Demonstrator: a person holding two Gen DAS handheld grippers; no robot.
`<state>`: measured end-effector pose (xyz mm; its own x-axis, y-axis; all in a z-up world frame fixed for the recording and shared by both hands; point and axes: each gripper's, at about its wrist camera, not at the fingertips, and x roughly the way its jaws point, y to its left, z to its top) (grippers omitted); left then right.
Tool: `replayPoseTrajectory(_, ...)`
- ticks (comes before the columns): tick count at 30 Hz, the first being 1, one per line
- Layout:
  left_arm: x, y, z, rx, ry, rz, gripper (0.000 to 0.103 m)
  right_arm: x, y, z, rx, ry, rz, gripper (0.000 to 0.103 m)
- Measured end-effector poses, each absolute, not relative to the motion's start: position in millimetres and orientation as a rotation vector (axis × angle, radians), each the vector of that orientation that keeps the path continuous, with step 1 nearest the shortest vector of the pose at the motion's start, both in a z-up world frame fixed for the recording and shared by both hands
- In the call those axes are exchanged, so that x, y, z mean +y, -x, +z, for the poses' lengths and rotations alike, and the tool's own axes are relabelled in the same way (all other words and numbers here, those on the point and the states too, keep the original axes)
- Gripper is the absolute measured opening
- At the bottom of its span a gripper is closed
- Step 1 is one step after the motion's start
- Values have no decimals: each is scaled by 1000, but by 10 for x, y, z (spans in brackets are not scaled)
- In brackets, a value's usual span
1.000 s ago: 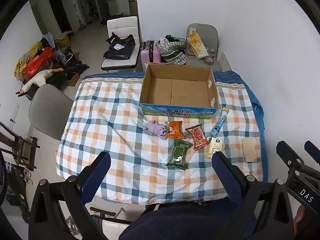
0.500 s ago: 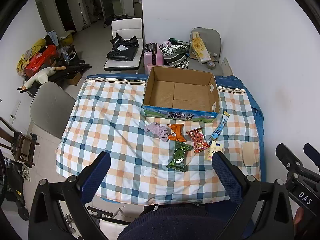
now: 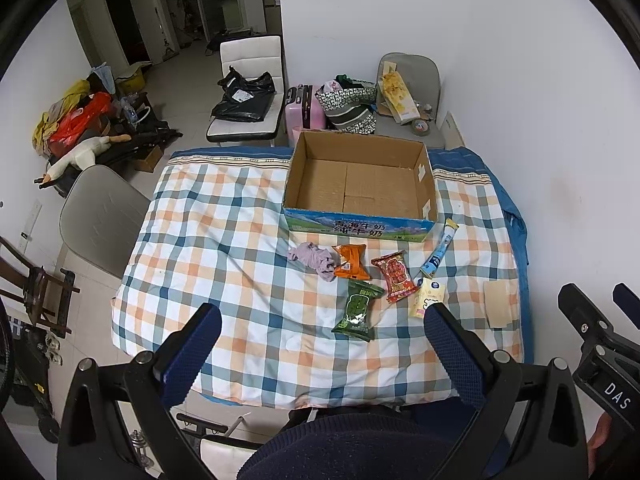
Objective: Organize soft objects
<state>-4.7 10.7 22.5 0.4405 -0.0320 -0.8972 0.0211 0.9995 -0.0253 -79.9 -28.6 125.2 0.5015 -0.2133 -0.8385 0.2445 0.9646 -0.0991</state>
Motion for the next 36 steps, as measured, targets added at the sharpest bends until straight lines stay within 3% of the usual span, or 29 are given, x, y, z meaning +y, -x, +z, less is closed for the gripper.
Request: replayPoseTrajectory(36,104,88,227,1104,6,-35,103,-248,821,1266,1009,-37,-275,103)
